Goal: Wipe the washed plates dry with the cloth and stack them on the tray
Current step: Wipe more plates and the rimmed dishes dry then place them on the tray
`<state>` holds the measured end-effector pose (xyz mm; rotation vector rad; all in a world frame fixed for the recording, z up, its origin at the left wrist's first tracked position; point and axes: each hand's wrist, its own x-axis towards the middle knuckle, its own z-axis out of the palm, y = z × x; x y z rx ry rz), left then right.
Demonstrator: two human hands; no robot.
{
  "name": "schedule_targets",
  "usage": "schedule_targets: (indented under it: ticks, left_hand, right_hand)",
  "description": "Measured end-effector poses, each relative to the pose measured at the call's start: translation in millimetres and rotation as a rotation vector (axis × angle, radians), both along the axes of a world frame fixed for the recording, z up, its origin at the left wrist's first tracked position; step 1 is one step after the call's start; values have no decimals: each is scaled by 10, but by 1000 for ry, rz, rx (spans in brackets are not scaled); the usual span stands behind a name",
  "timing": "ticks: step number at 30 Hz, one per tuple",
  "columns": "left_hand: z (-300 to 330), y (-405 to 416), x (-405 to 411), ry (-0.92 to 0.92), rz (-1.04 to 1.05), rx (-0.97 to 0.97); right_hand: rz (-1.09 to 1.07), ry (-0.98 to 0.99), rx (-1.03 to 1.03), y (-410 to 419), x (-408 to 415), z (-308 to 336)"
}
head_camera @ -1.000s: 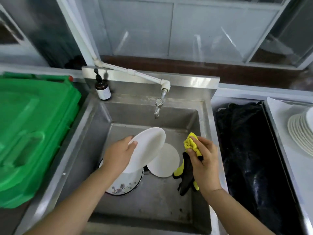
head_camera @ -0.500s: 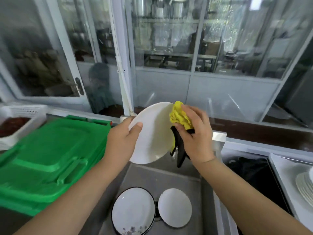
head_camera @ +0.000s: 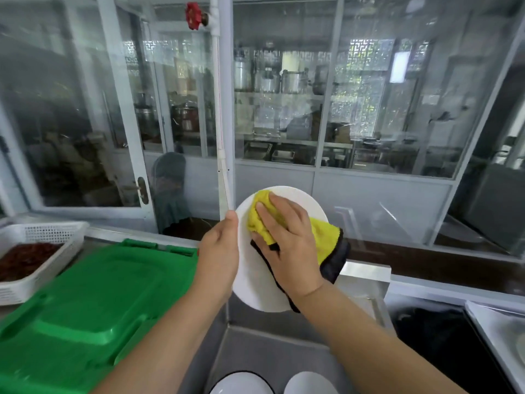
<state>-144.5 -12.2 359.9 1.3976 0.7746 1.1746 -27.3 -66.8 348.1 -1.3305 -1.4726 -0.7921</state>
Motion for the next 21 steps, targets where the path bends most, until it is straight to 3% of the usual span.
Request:
schedule_targets:
  ticks: [5,9,13,18,21]
  left_hand:
    - [71,78,-70,-217,-113,-81]
    - [79,66,-81,-222,-118,-48]
    - [99,27,-125,-168,-83,39]
    - [58,-64,-214,-198,-37,-36]
    - [38,-103,-202,-213,-49,-41]
  right_hand:
    - [99,-181,-83,18,-307,-102]
    - [62,-210,-96,31,-280,47]
    - [-32,-80,-35,35,-229,203]
    - [-255,157,17,-102,-24,215]
    - [-302,184,-18,-129,-68,180]
